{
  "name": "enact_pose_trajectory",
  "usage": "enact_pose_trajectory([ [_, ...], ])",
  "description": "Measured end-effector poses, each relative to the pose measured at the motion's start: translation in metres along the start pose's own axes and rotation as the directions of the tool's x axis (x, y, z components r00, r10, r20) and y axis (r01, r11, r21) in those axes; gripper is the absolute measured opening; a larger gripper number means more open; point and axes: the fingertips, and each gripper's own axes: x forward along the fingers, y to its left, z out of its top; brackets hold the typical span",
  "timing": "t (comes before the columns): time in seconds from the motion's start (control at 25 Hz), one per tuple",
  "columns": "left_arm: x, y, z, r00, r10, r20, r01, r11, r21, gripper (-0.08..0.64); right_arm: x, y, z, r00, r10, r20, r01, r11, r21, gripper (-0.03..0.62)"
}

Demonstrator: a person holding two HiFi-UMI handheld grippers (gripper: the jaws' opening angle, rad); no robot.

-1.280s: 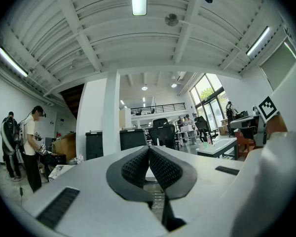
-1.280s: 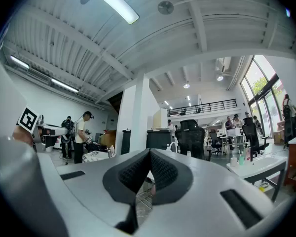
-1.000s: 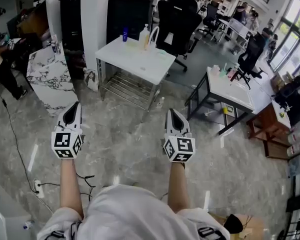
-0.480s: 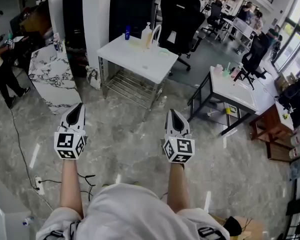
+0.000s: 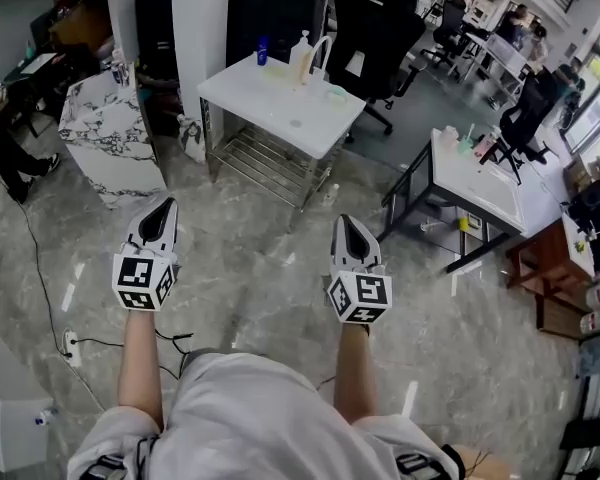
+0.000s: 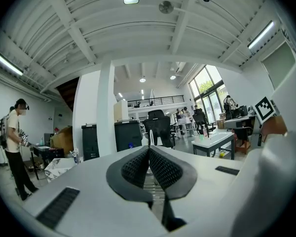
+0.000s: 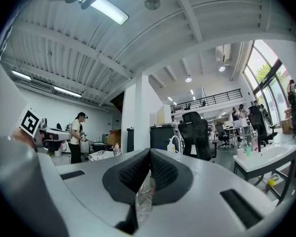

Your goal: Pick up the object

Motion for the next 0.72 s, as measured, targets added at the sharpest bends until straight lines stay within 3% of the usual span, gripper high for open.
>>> enact_pose_trajectory([
  [0.32, 0.032, -0.01, -0.004, 1.0, 0.016, -0.019, -0.016, 1.0, 0.017, 0.02, 0.031, -0.026, -0.005, 0.999, 0.034, 0.013, -0.034, 0.999, 0.026, 0.005],
  [0.72, 0.114, 0.05, -0.024, 1.0, 0.017, -0.015, -0.017, 1.0, 0.006, 0.02, 0.13, -0.027, -0.025, 0.999, 0.032, -0.005, -0.032, 0.999, 0.016, 0.005],
])
